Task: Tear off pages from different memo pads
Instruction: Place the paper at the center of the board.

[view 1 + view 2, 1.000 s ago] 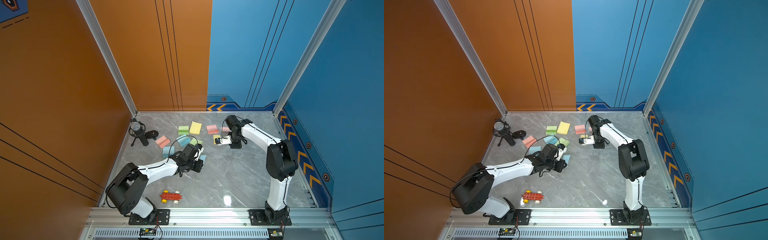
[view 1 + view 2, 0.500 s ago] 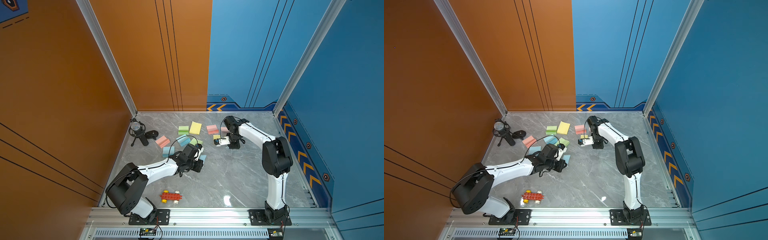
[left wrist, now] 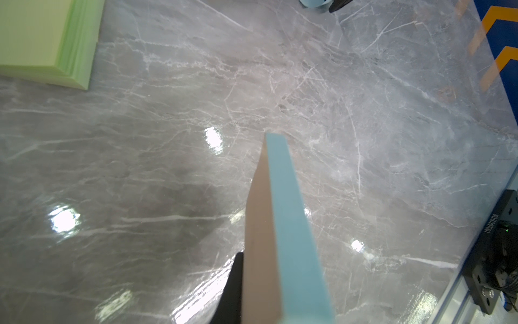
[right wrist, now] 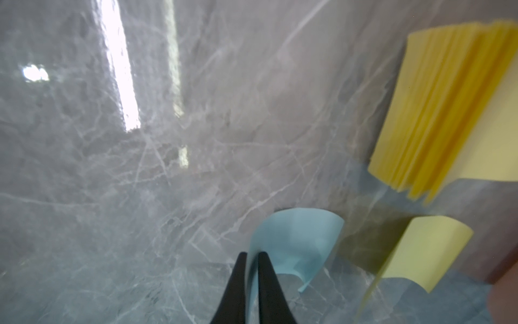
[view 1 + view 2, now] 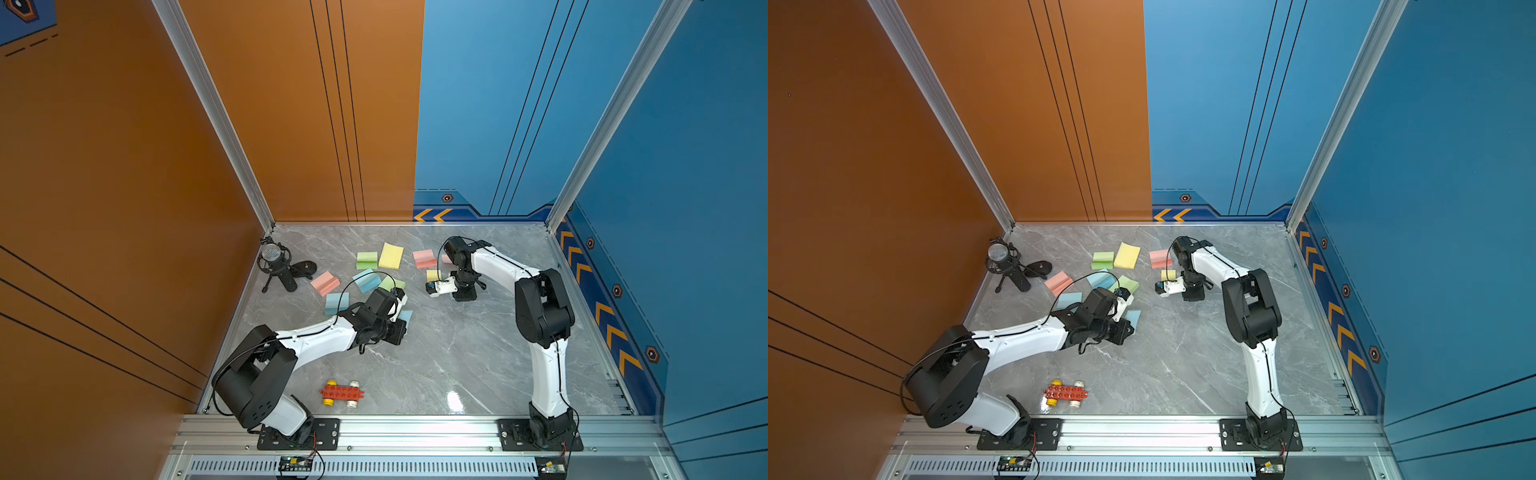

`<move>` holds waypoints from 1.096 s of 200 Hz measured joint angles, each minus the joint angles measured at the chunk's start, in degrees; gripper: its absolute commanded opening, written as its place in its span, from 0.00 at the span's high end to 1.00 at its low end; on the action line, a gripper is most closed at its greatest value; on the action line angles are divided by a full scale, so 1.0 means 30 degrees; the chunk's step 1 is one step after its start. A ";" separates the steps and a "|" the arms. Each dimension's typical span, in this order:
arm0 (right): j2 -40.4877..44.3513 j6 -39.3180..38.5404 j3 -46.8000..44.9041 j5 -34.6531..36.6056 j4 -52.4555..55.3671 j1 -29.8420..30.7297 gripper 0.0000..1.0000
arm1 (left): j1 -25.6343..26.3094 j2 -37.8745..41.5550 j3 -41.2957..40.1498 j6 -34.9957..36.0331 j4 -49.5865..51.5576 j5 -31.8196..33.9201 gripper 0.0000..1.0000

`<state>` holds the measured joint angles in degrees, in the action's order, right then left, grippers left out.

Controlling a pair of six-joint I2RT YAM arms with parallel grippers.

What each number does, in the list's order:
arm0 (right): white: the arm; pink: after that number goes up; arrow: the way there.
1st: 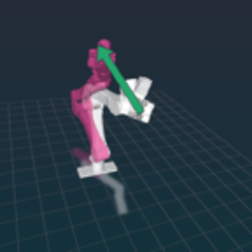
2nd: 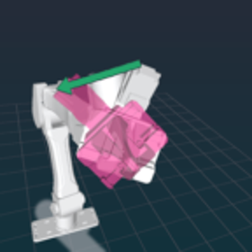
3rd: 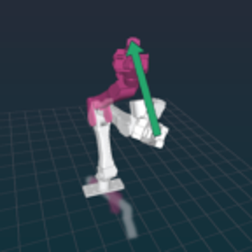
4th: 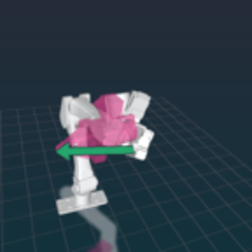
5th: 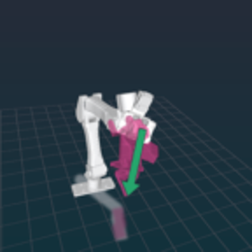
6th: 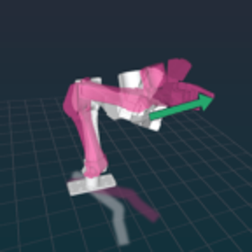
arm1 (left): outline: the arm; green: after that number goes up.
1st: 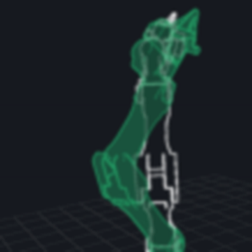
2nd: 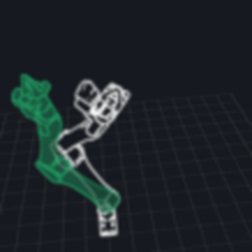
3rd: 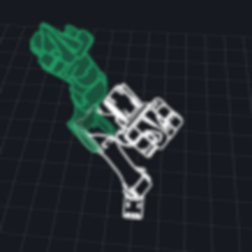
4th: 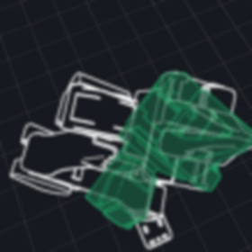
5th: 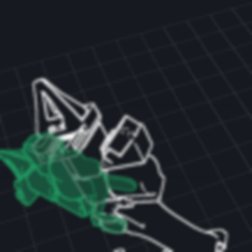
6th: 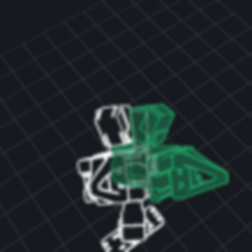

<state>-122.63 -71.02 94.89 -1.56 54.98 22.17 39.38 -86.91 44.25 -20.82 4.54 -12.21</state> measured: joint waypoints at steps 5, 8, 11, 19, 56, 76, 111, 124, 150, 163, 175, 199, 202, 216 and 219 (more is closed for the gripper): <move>0.0015 0.0022 -0.0138 -0.0073 0.0015 0.0000 0.82 | 0.0000 0.0000 0.0000 0.0000 0.0007 0.0000 1.00; 0.0022 0.0015 -0.0219 -0.0102 0.0022 0.0000 0.81 | 0.0000 -0.0007 0.0000 0.0000 0.0007 0.0000 1.00; 0.0036 0.0051 -0.0328 -0.0160 0.0036 0.0000 0.79 | 0.0000 -0.0007 0.0000 0.0000 0.0000 0.0000 1.00; 0.0080 0.0080 -0.0590 -0.0357 0.0058 0.0000 0.76 | 0.0000 -0.0022 0.0000 0.0000 0.0007 0.0000 1.00; 0.0976 0.0335 -0.1880 -0.1093 0.0408 0.0000 0.64 | 0.0000 -0.0219 0.0036 -0.0015 0.0007 -0.0080 1.00; 0.1661 0.0678 -0.2550 -0.1574 0.0648 0.0000 0.62 | 0.0007 -0.0313 0.0044 -0.0095 0.0007 -0.0168 1.00; 0.3009 0.1574 -0.3279 -0.2514 0.0809 0.0000 0.60 | 0.0117 -0.0313 0.0401 -0.0539 0.0015 -0.0313 1.00; 0.3905 0.2106 -0.3687 -0.2820 0.0743 0.0000 0.60 | 0.0204 -0.0321 0.0627 -0.0838 0.0007 -0.0364 1.00; 0.6455 0.4044 -0.4728 -0.2980 -0.0270 -0.0029 0.71 | 0.0415 -0.0707 0.1399 -0.1523 0.0007 -0.0517 1.00; 0.7468 0.5435 -0.5071 -0.2616 -0.1377 -0.0073 0.93 | 0.0459 -0.1224 0.1996 -0.1916 0.0007 -0.0627 1.00; 0.7825 0.6564 -0.5100 -0.2004 -0.2470 -0.0080 0.97 | 0.0510 -0.1530 0.2404 -0.2251 0.0000 -0.0641 1.00; 0.6965 0.7730 -0.5107 -0.0925 -0.4182 0.0036 0.99 | 0.0707 -0.1566 0.2659 -0.2630 0.0000 -0.0641 1.00; 0.6754 0.7832 -0.5107 -0.0816 -0.4350 0.0073 0.99 | 0.0743 -0.1566 0.2674 -0.2688 0.0007 -0.0634 1.00; 0.5697 0.8102 -0.5122 -0.0517 -0.4845 0.0233 1.00 | 0.0823 -0.1566 0.2674 -0.2769 0.0029 -0.0634 1.00; 0.5413 0.8145 -0.5129 -0.0452 -0.4940 0.0255 1.00 | 0.0852 -0.1566 0.2674 -0.2812 0.0051 -0.0634 1.00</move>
<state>-106.39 -46.59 79.50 -2.92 40.16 22.94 41.93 -91.61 52.27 -29.26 4.69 -14.11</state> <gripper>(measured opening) 0.042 0.108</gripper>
